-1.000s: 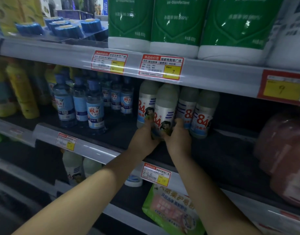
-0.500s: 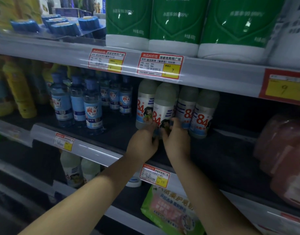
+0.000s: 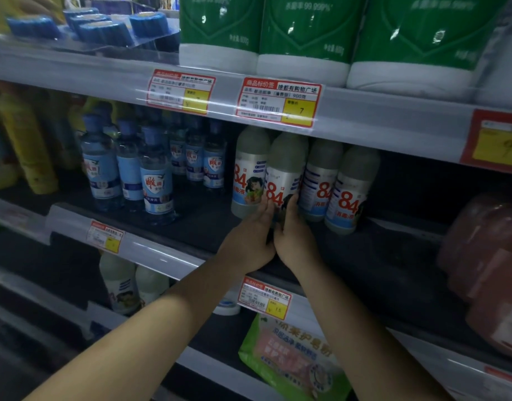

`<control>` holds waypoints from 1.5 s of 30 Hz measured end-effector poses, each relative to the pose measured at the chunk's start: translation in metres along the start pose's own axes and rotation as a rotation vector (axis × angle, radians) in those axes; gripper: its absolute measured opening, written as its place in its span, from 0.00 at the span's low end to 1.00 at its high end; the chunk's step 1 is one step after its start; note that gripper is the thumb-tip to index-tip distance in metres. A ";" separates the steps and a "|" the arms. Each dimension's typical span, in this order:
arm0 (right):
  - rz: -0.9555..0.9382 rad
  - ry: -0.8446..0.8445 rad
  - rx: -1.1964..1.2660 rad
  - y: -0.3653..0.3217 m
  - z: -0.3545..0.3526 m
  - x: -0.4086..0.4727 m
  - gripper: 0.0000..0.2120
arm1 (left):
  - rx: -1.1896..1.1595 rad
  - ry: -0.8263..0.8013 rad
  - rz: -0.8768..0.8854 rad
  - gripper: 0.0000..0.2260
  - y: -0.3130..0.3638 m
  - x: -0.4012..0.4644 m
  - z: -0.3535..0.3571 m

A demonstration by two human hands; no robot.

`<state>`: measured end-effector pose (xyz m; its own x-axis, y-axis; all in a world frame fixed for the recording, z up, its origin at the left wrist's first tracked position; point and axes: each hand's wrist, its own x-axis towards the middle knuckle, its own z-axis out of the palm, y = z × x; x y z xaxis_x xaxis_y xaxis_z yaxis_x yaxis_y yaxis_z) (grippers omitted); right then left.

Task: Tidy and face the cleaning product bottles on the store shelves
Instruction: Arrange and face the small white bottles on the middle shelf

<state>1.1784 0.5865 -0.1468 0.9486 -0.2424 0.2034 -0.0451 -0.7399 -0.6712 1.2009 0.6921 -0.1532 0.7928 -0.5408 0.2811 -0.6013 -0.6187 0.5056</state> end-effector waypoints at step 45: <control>-0.425 -0.272 -0.433 -0.010 0.222 -0.056 0.25 | 0.077 0.060 -0.579 0.30 -0.222 -0.144 0.014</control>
<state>1.1951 0.7467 -0.3101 0.9543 0.2511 0.1622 0.2824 -0.9352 -0.2135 1.2186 0.8997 -0.3175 0.9973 -0.0701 0.0238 -0.0720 -0.8448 0.5302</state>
